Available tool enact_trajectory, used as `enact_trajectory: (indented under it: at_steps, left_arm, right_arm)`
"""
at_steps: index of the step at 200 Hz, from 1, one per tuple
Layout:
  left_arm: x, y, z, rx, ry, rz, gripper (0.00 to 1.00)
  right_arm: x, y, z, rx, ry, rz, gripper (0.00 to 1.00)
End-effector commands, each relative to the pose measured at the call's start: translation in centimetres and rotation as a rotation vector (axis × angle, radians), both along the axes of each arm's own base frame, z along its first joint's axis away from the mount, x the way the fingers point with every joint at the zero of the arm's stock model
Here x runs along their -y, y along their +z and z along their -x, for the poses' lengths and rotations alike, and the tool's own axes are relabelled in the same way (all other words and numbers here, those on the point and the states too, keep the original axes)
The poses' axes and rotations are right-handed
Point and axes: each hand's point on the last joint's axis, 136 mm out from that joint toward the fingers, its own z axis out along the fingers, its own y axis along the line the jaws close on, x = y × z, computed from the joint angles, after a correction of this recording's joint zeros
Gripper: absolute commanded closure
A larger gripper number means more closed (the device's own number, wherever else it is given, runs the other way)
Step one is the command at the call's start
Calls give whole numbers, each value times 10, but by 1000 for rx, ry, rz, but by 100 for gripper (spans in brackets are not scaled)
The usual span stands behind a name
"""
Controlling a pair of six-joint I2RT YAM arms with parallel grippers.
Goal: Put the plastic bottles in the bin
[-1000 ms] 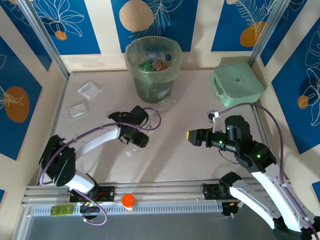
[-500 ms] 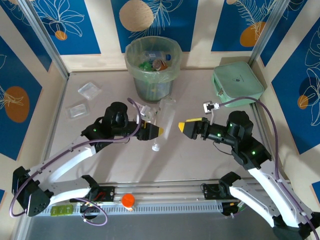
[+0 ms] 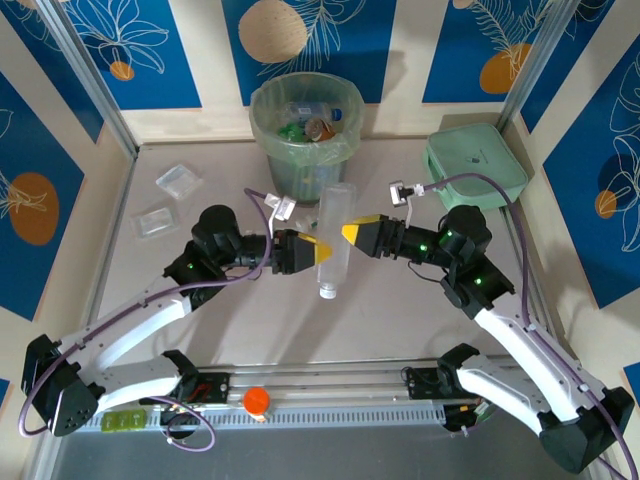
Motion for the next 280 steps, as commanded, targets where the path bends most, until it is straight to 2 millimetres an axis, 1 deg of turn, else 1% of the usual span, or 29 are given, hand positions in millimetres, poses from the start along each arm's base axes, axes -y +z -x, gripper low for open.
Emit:
enact_trajectory:
  at_steps: [1,26,43,59,84,100,127,138,152,163,165,172,180,189,200,211,218,229,241,249,261,265,267,272,273,280]
  left_arm:
    - [-4,19,14,56,-52,62,43]
    - [-3,17,15,53,-59,63,43]
    - [-2,17,14,48,-60,62,43]
    - [-1,15,14,45,-66,54,43]
    - [-1,12,14,38,-68,42,40]
    - [-1,11,14,39,-62,32,35]
    - [-6,11,9,75,-12,-9,19]
    - [-12,11,4,109,42,-52,13]
    - [-27,10,-8,183,161,-150,8]
    - [-46,9,-20,255,283,-264,7]
    - [-50,5,-24,261,318,-294,7]
    - [-67,3,-35,302,421,-376,7]
    - [-93,2,-50,339,568,-473,7]
    - [-120,1,-62,382,704,-572,7]
    - [-150,0,-69,426,834,-658,7]
    - [-167,-1,-71,463,904,-698,7]
    - [-172,-3,-70,479,921,-706,7]
    - [-172,-9,-69,495,915,-705,7]
    - [-167,-19,-69,510,885,-712,7]
    - [-162,-27,-69,514,860,-723,7]
    - [-158,-38,-72,513,836,-747,7]
    - [-157,-41,-72,514,826,-754,7]
    - [-156,-42,-72,517,823,-756,8]
    - [-155,-46,-73,518,813,-765,8]
    - [-155,-46,-73,519,812,-766,8]
    - [-154,-49,-74,520,805,-775,8]
  right_arm:
    - [-5,16,13,52,77,-57,23]
    - [-11,16,16,50,91,-29,24]
    - [-12,11,11,34,60,-13,25]
    - [-12,10,9,28,43,-15,29]
    - [-11,12,9,32,32,-19,39]
    - [-10,14,10,38,26,-22,46]
    - [-6,19,8,50,-4,-14,47]
    - [-3,21,4,52,-32,0,47]
    - [2,24,-6,51,-85,21,47]
    - [7,27,-19,35,-132,38,47]
    - [8,27,-21,29,-140,41,47]
    - [12,30,-32,14,-172,48,47]
    - [16,31,-46,-16,-212,61,47]
    - [21,33,-63,-55,-261,80,47]
    - [26,40,-82,-81,-303,92,47]
    - [29,47,-102,-106,-351,94,47]
    - [31,53,-115,-119,-375,90,47]
    - [31,61,-136,-140,-403,78,47]
    - [31,65,-161,-171,-435,66,47]
    - [29,74,-176,-166,-433,44,47]
    - [25,75,-202,-196,-438,24,48]
    - [24,79,-208,-190,-431,15,48]
    - [22,76,-213,-193,-427,18,48]
    - [20,82,-222,-174,-415,17,49]
    - [19,80,-224,-175,-415,22,49]
    - [17,83,-237,-153,-421,46,50]
